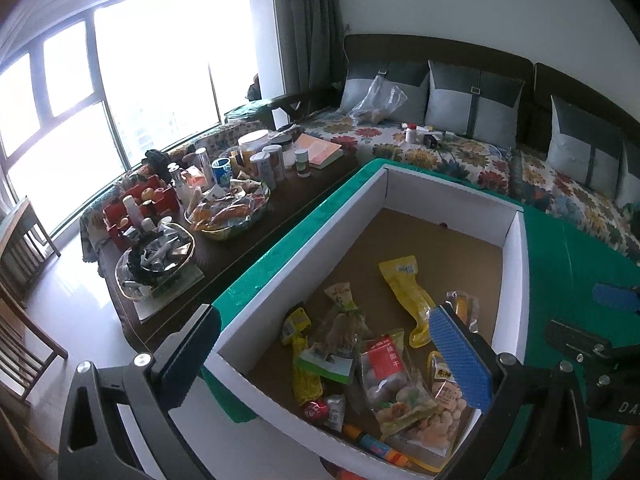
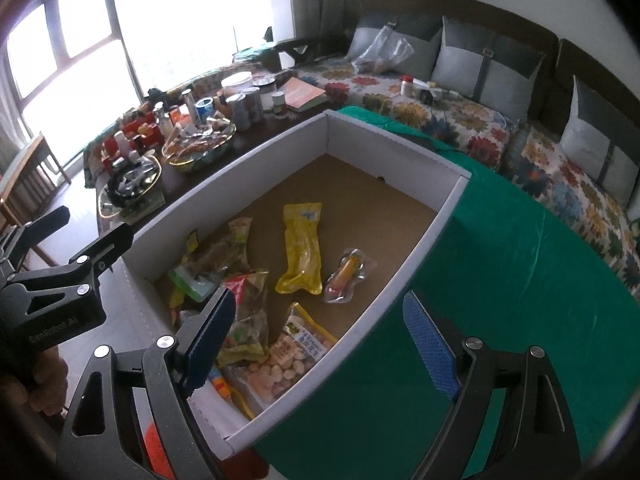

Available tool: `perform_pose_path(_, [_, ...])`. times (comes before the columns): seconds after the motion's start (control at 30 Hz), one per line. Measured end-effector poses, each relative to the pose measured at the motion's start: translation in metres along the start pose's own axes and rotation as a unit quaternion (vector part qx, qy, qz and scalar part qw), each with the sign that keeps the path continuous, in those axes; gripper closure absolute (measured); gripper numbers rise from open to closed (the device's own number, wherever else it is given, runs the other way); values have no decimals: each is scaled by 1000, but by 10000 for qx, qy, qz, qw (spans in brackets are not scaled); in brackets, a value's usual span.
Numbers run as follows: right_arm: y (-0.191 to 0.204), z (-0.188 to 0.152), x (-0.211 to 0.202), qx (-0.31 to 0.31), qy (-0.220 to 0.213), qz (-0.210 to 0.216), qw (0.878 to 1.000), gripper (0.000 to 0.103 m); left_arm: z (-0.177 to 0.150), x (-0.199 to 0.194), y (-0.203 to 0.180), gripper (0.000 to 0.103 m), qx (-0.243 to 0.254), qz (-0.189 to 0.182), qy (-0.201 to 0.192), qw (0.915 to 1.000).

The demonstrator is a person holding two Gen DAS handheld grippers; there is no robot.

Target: Organize snacks

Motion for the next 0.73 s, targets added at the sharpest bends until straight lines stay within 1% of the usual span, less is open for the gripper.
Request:
perform_pose_path(0.2, [1,-1,3,-8,33,18,10000,15,0,2,0,0,-37,-12,2,10000])
perform_pose_path(0.5, [-1,-4,9,7,95,40,9999,15,-3,4,-3,0,-48,69,21,10000])
perform_pose_path(0.63, [-2,-5,11,31,108,42,9999,15,-5,6,-2,0,-147,-73,101,9998])
perform_pose_path(0.73, [-3,-5,12,38,117,56,9999,15,-6,9,-2,0,-180,-81,126,9997])
Point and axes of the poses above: each gripper's, at about its wrist camera, not at the fingertips, and x roughly the way its jaws point, y to its left, z to its top, the point moved 1 cm from there along x, roughly the way its jaws point, and after that the axes turned 8 degrees about y, right-handed, at the moved point
